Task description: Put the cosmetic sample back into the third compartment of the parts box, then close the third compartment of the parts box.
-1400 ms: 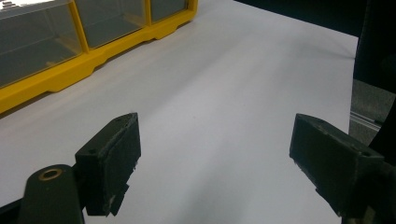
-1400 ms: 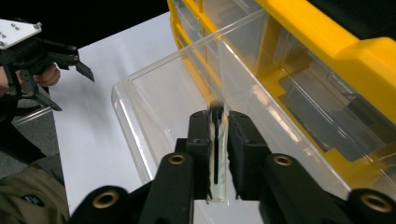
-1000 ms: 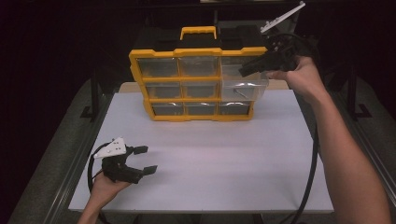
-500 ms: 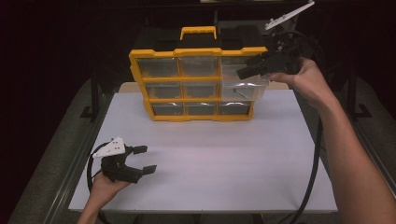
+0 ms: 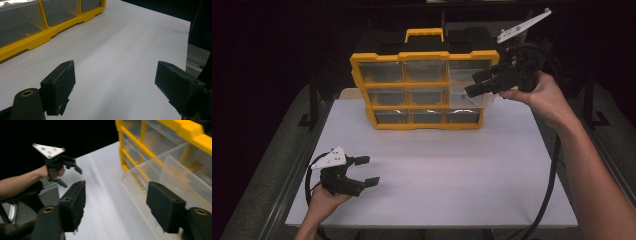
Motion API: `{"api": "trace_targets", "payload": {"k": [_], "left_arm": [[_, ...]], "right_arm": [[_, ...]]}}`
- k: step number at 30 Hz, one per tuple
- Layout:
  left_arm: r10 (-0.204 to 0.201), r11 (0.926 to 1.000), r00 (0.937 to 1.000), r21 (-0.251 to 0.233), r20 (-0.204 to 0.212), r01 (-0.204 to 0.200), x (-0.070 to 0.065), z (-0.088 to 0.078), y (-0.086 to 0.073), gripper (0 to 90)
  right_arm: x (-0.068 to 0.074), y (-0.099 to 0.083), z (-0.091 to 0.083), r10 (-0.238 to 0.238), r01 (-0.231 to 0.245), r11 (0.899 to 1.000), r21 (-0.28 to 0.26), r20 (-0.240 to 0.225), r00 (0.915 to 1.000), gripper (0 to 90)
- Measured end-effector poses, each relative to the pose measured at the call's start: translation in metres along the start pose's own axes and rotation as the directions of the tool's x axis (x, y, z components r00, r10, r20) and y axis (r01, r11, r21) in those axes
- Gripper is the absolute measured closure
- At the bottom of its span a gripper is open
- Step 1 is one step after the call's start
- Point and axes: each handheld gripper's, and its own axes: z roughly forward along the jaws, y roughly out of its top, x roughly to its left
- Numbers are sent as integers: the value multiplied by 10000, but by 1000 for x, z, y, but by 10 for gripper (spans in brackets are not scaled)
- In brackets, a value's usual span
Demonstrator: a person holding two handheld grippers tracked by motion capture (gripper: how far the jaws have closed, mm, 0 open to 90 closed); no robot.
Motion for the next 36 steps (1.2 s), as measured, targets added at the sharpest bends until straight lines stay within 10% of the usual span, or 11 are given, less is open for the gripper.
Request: {"api": "trace_targets", "payload": {"k": [20, 36], "left_arm": [[96, 9999, 9999, 79, 93, -97, 2, 3, 0, 168], [103, 9999, 9999, 37, 25, -103, 3, 4, 0, 168]], "right_arm": [[13, -24, 12, -641, 681, 9946, 779, -527, 9966, 760], [-11, -25, 29, -722, 636, 9895, 1297, 629, 9954, 889]]}}
